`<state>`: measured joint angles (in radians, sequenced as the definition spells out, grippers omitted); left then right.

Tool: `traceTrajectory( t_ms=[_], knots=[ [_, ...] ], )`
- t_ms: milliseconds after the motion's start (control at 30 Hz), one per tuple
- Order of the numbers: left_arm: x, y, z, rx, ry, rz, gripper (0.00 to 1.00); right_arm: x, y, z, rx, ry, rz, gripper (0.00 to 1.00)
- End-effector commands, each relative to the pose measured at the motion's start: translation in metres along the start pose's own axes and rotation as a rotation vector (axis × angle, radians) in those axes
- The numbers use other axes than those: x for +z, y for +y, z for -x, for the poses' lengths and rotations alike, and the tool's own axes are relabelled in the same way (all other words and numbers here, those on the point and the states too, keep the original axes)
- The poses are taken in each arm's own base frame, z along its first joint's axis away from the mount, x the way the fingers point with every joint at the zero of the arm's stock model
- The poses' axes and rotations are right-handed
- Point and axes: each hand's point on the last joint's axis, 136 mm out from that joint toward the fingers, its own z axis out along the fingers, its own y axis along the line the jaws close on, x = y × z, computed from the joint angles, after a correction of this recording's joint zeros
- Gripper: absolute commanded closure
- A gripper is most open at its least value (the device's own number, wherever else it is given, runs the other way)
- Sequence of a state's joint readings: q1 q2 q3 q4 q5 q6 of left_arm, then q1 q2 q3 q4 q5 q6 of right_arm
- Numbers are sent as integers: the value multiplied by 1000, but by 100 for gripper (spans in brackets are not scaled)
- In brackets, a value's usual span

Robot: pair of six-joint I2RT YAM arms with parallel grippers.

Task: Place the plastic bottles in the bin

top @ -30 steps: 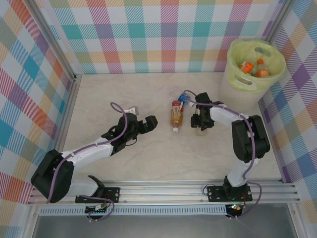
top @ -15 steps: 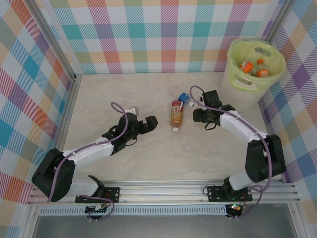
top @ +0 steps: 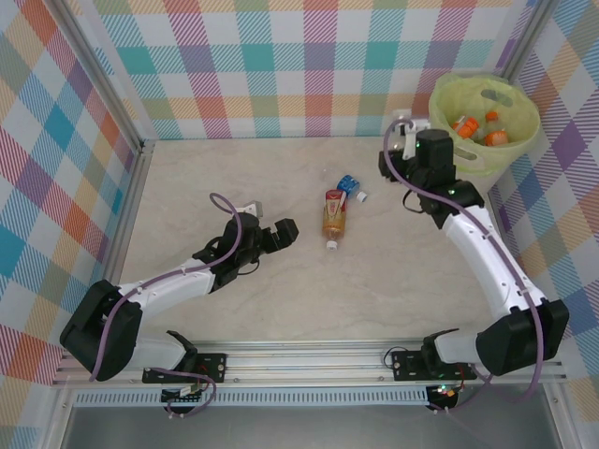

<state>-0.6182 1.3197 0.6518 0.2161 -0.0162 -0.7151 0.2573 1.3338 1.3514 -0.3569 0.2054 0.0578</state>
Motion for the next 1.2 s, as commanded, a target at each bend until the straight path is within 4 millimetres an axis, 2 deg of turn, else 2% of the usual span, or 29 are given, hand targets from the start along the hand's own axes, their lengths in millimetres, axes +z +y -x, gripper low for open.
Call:
traceTrajectory(
  t_ms=[0, 133, 333, 433, 533, 667, 867, 933, 1000, 1067, 1167],
  knots=[
    [-5, -9, 12, -12, -34, -35, 0, 7, -37, 52, -37, -127, -116, 59],
    [-14, -6, 14, -15, -57, -30, 0, 19, -84, 78, 4, -173, -239, 58],
    [-30, 0, 19, -13, -108, -22, 0, 34, -158, 101, 68, -236, -390, 57],
    [-39, 4, 22, -14, -139, -12, 0, 39, -183, 112, 49, -263, -451, 56],
    [-47, 10, 26, -20, -180, 2, 0, 43, -201, 119, 47, -274, -482, 56],
    [-57, 15, 30, -29, -220, 10, 0, 54, -219, 112, 34, -226, -517, 54],
    [-53, 11, 26, -5, -169, 1, 0, 63, -261, 79, 37, -91, -677, 52],
    [-49, 8, 23, 3, -141, -7, 0, 69, -270, 69, 6, -42, -701, 46],
    [-43, 5, 20, 10, -115, -13, 0, 71, -276, 64, -29, -6, -747, 35],
    [-38, 2, 19, 15, -97, -17, 0, 67, -281, 63, -36, 13, -799, 25],
    [-31, -2, 19, 17, -79, -26, 0, 60, -281, 63, -7, 22, -819, 16]
  ],
)
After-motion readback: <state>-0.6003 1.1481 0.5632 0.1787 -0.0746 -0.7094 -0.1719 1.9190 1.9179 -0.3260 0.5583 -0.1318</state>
